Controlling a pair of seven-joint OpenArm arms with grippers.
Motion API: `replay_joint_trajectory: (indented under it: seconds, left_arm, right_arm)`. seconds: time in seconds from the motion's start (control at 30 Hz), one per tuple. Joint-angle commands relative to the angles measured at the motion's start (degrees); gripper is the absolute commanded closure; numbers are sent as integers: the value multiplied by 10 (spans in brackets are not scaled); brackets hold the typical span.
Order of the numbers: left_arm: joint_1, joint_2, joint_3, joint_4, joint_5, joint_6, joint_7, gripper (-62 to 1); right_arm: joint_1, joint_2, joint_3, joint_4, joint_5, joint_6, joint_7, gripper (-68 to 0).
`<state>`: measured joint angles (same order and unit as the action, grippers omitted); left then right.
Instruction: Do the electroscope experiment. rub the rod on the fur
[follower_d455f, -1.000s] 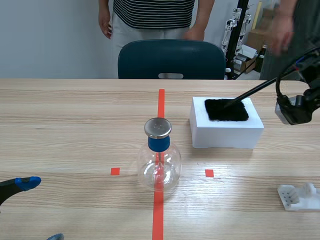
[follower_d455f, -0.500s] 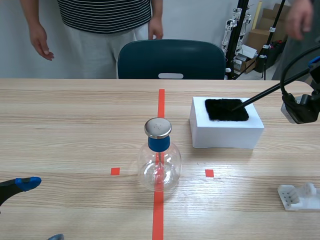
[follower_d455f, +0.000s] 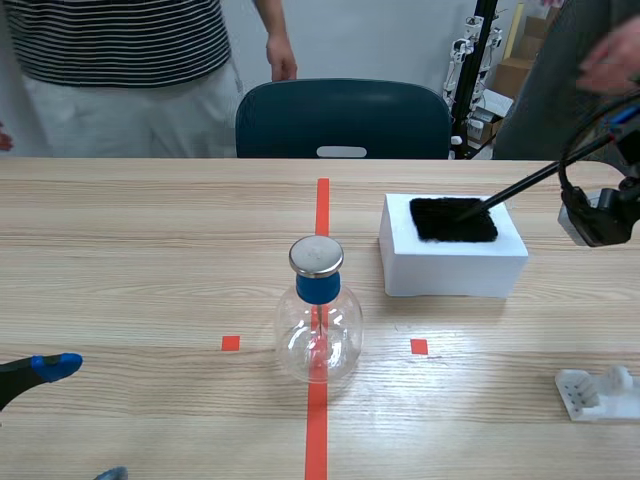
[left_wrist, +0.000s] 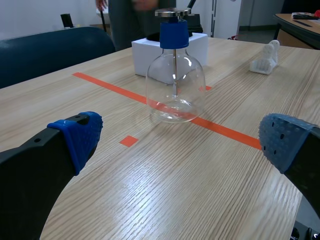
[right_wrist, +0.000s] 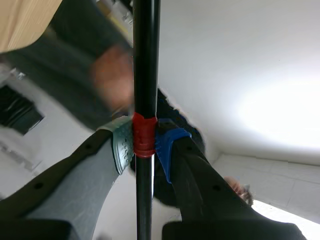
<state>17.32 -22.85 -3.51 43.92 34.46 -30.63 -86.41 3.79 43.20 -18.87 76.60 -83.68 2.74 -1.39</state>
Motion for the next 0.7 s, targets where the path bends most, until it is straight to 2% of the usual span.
replay_joint_trajectory:
  seconds: [0.0,0.03,0.13,0.23,0.33,0.47,0.67]
  left_arm:
    - [3,-2,-6,9,-8,-2,-26,-623]
    - [3,-2,-6,9,-8,-2,-26,-623]
    - [3,-2,-6,9,-8,-2,-26,-623]
    - [3,-2,-6,9,-8,-2,-26,-623]
    - [3,-2,-6,9,-8,-2,-26,-623]
    - [3,-2,-6,9,-8,-2,-26,-623]
    - [3,-2,-6,9,-8,-2,-26,-623]
  right_arm:
    - [8,10,3,2,0,10,-10,-2]
    - [8,10,3,2,0,17,-11,-2]
    - [8,9,3,2,0,14,-3,-2]
    - [10,9,3,2,0,-39,43,-2]
    - [10,9,3,2,0,-78,64,-2]
    - [10,9,3,2,0,-73,49,-2]
    - [10,9,3,2,0,-7,-24,-2]
